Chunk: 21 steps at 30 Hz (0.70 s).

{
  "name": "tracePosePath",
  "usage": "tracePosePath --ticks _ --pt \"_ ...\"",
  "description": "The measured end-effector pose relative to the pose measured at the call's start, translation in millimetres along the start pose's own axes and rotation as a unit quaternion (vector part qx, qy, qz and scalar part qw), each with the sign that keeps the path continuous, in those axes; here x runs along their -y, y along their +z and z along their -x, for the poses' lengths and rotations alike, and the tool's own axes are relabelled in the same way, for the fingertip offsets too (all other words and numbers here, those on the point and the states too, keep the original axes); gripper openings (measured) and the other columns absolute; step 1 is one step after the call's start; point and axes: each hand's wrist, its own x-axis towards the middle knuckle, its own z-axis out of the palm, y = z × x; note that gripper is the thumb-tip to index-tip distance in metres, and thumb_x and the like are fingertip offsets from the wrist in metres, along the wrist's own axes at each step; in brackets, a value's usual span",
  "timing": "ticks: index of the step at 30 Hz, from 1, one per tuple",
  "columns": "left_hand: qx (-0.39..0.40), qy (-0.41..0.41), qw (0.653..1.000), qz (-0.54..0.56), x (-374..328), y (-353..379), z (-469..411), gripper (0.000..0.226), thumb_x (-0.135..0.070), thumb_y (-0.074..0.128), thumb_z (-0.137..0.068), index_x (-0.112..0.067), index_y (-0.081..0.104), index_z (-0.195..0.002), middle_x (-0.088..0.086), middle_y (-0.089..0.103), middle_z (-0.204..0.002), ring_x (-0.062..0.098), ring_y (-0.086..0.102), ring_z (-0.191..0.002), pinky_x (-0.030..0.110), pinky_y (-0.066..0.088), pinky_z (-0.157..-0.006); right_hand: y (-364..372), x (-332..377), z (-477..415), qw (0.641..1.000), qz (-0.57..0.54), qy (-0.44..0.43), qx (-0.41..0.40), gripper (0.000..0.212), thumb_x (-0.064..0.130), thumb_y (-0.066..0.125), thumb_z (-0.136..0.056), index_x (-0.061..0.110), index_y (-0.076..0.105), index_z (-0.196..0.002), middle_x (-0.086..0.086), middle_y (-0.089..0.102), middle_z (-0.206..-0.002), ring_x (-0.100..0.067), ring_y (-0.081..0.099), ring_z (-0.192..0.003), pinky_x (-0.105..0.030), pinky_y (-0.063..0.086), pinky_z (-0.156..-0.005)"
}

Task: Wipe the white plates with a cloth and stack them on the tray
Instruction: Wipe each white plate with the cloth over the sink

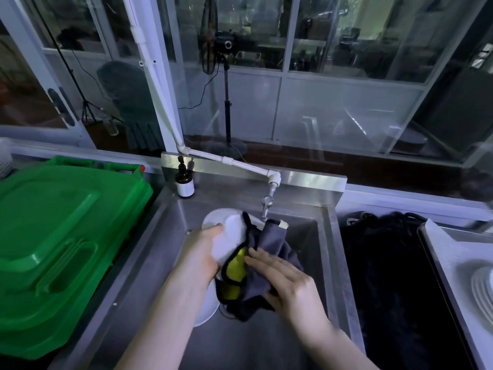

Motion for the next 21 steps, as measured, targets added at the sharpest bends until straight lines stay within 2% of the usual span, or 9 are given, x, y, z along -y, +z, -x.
tracePosePath --ticks 2,4,6,7,10,11,13,16,21 --pt "-0.014 0.044 0.998 0.052 4.7 -8.3 -2.3 0.014 -0.005 0.054 -0.1 -0.003 0.065 -0.108 0.018 0.069 -0.099 0.031 0.067 -0.089 0.038 0.054 -0.081 -1.6 6.6 -2.4 0.971 -0.16 0.17 -0.045 0.036 0.012 0.064 -0.082 0.035 0.069 -0.109 0.018 0.072 -0.108 0.004 0.065 -0.1 -0.015 0.049 -0.085" --pt "0.027 0.075 0.994 0.074 10.4 -14.4 -0.7 0.024 -0.002 0.051 -0.1 -0.002 0.065 -0.119 0.019 0.072 -0.105 0.031 0.069 -0.088 0.039 0.054 -0.081 -2.0 4.7 -16.5 0.895 -0.245 0.338 -0.157 0.029 0.016 0.063 -0.087 0.041 0.064 -0.073 0.022 0.064 -0.066 0.007 0.054 -0.065 -0.021 0.045 -0.064" --pt "0.083 0.089 0.99 0.07 14.1 -19.3 1.3 0.031 -0.002 0.049 -0.1 -0.002 0.062 -0.129 0.021 0.072 -0.117 0.035 0.069 -0.104 0.047 0.051 -0.096 -6.5 -2.2 -32.7 0.829 -0.275 0.422 -0.245 0.036 0.025 0.063 -0.093 0.032 0.055 -0.059 0.017 0.05 -0.053 0.004 0.042 -0.055 -0.025 0.037 -0.058" --pt "0.106 0.09 0.988 0.066 14.9 -21.1 2.4 0.033 -0.004 0.049 -0.1 -0.005 0.062 -0.131 0.019 0.072 -0.121 0.035 0.068 -0.111 0.05 0.049 -0.101 -9.5 -2.9 -39.7 0.822 -0.284 0.423 -0.253 0.033 0.033 0.063 -0.092 0.031 0.054 -0.061 0.018 0.049 -0.054 0.003 0.041 -0.056 -0.023 0.037 -0.058" --pt "0.145 0.104 0.982 0.062 16.2 -18.7 6.1 0.035 -0.004 0.05 -0.1 -0.008 0.062 -0.133 0.014 0.073 -0.121 0.032 0.067 -0.117 0.049 0.048 -0.106 -7.3 3.5 -48.9 0.907 -0.233 0.322 -0.141 0.012 0.044 0.059 -0.086 0.034 0.066 -0.086 0.022 0.061 -0.074 0.009 0.052 -0.072 -0.013 0.042 -0.067" --pt "0.153 0.116 0.979 0.062 16.0 -15.7 8.3 0.038 0.0 0.05 -0.099 -0.007 0.061 -0.134 0.013 0.073 -0.121 0.029 0.068 -0.116 0.046 0.049 -0.105 -3.3 5.1 -48.3 0.943 -0.191 0.26 -0.082 0.019 0.038 0.06 -0.088 0.033 0.068 -0.104 0.022 0.067 -0.096 0.008 0.057 -0.094 -0.013 0.043 -0.081" --pt "0.165 0.146 0.974 0.054 16.2 -12.7 10.5 0.043 0.006 0.053 -0.094 -0.007 0.063 -0.133 0.01 0.072 -0.125 0.024 0.067 -0.119 0.038 0.052 -0.102 5.9 2.1 -49.6 0.986 -0.112 0.122 -0.004 0.045 0.019 0.064 -0.091 0.022 0.058 -0.135 0.01 0.052 -0.143 -0.001 0.037 -0.139 -0.017 0.031 -0.11" --pt "0.154 0.147 0.976 0.033 14.6 -18.4 11.6 0.027 -0.006 0.065 -0.093 -0.018 0.075 -0.114 0.002 0.075 -0.119 0.016 0.068 -0.115 0.031 0.053 -0.094 9.1 -6.2 -69.0 0.995 -0.071 0.069 0.005 0.049 0.02 0.064 -0.092 0.016 0.053 -0.14 0.005 0.042 -0.152 -0.008 0.023 -0.148 -0.032 0.027 -0.119" --pt "0.19 0.129 0.973 0.017 7.7 -36.4 10.0 0.026 -0.023 0.067 -0.092 -0.032 0.076 -0.115 0.0 0.073 -0.124 0.016 0.068 -0.117 0.041 0.052 -0.097 3.9 -15.1 -103.4 0.965 -0.161 0.207 -0.021 0.044 0.023 0.062 -0.095 0.015 0.054 -0.138 0.007 0.047 -0.148 -0.005 0.027 -0.145 -0.035 0.026 -0.118"
